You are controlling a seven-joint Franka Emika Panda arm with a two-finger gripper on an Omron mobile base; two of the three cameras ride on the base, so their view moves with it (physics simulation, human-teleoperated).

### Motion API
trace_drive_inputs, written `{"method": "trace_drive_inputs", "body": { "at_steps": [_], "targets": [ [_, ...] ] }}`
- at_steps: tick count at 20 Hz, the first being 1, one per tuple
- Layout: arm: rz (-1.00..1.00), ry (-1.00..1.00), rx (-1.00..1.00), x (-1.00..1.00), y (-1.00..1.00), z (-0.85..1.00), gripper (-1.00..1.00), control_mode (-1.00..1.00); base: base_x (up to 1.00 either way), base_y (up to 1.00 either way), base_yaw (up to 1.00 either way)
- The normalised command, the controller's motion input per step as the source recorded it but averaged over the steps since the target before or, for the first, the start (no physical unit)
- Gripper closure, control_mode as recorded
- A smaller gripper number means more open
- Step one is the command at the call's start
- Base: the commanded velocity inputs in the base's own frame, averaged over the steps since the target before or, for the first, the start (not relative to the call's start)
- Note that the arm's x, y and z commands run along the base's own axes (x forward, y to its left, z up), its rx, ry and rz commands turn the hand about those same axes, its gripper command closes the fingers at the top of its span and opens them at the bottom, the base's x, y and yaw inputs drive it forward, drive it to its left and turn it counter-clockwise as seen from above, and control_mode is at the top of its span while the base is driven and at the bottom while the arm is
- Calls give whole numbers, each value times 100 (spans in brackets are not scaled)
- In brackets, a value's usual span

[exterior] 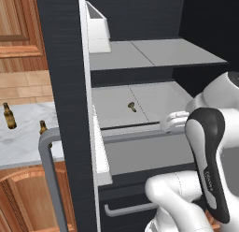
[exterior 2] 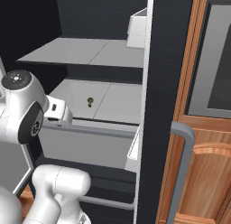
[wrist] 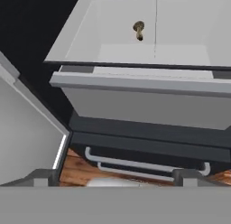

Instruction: Place the beers on the top shelf of the fridge to keep them out of children's reach, and place the mushroom on lower shelves for easy access.

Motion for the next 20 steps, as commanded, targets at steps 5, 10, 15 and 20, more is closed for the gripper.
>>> {"method": "trace_drive_inputs", "body": {
  "at_steps": [5,10,15,20],
  "targets": [
    [0,0,0,0,0,0,-100,100,-90,0,12],
    [0,0,0,0,0,0,-100,100,-100,1,37],
    [0,0,0,0,0,0,-100,100,-59,47,46],
    [0,0,0,0,0,0,-100,100,-7,83,38]
  ]
}}
